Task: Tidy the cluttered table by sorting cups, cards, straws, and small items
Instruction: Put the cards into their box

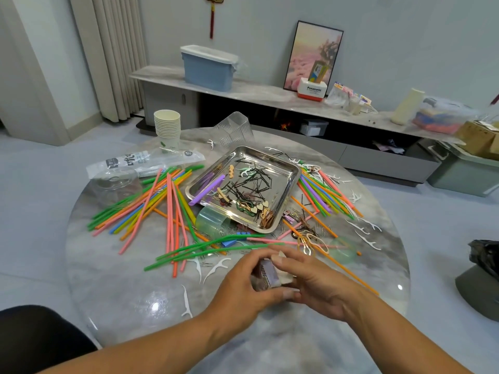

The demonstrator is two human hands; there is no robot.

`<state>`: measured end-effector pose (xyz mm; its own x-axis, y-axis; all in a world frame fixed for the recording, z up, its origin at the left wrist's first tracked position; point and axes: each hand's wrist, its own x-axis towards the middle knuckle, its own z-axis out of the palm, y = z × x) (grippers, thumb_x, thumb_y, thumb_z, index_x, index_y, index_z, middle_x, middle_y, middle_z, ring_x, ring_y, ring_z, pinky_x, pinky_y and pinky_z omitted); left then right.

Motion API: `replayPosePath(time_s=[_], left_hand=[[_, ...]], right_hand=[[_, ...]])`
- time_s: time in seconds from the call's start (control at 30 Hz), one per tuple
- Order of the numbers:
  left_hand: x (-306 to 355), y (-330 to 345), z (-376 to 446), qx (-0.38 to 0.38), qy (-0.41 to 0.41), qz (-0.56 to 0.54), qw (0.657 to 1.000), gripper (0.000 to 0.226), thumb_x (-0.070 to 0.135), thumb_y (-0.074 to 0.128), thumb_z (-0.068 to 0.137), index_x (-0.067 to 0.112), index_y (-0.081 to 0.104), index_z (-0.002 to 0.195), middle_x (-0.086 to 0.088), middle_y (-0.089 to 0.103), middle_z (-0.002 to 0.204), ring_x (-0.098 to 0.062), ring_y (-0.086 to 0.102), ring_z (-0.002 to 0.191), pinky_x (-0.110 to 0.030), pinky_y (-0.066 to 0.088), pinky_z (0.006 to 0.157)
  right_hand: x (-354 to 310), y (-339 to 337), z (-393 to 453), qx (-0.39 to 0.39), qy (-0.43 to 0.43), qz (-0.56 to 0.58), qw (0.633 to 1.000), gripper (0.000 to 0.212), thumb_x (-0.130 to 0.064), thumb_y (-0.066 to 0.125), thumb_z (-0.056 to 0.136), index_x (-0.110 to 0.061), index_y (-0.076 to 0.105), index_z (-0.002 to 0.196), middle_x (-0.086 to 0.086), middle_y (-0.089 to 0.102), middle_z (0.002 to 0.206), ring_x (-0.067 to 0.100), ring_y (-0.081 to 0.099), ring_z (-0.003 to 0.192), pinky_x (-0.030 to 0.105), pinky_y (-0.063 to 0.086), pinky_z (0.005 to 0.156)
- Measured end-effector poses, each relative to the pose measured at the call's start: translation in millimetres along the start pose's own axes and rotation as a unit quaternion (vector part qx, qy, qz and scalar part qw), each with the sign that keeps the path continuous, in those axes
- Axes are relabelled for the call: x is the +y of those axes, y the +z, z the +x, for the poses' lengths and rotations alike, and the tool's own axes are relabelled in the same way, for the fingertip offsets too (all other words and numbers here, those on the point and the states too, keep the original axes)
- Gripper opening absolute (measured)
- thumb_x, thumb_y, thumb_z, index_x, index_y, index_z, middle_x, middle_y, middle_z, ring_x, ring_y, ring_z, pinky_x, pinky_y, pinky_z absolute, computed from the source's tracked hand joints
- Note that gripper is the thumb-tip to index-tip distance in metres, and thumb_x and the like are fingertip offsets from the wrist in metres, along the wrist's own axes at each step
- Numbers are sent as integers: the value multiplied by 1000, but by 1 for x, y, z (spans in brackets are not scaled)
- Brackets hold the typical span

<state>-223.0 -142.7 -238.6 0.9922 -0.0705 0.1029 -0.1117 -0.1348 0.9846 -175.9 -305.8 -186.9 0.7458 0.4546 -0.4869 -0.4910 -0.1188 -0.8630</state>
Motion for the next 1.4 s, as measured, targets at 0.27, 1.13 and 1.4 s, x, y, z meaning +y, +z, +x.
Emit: replayPosePath(time_s=[0.27, 1.13, 1.4], left_hand=[[-6, -2, 4, 45, -7, 16, 999, 63, 28, 76, 62, 43, 63, 121, 22, 62, 122, 3, 57, 114, -15, 45, 89], [-16, 12, 12, 21, -46, 78, 996, 69, 22, 74, 78, 49, 48, 137, 26, 59, 129, -1, 57, 118, -34, 52, 99], [-17, 12, 9, 27, -56, 56, 996, 69, 12, 73, 80, 48, 51, 134, 24, 63, 120, 3, 61, 106, -32, 57, 90]], right_hand=[[16, 20, -2, 57, -82, -93, 991, 37, -13, 69, 94, -27, 63, 128, 10, 72, 118, 19, 69, 103, 39, 52, 89], [32, 36, 3, 265, -121, -469, 834, 22, -37, 28, 106, -34, 50, 108, -1, 65, 87, 28, 62, 87, 42, 49, 75], [25, 38, 3, 265, -116, -569, 770, 38, -40, 27, 107, -35, 40, 142, 2, 70, 98, 27, 66, 92, 39, 44, 68]])
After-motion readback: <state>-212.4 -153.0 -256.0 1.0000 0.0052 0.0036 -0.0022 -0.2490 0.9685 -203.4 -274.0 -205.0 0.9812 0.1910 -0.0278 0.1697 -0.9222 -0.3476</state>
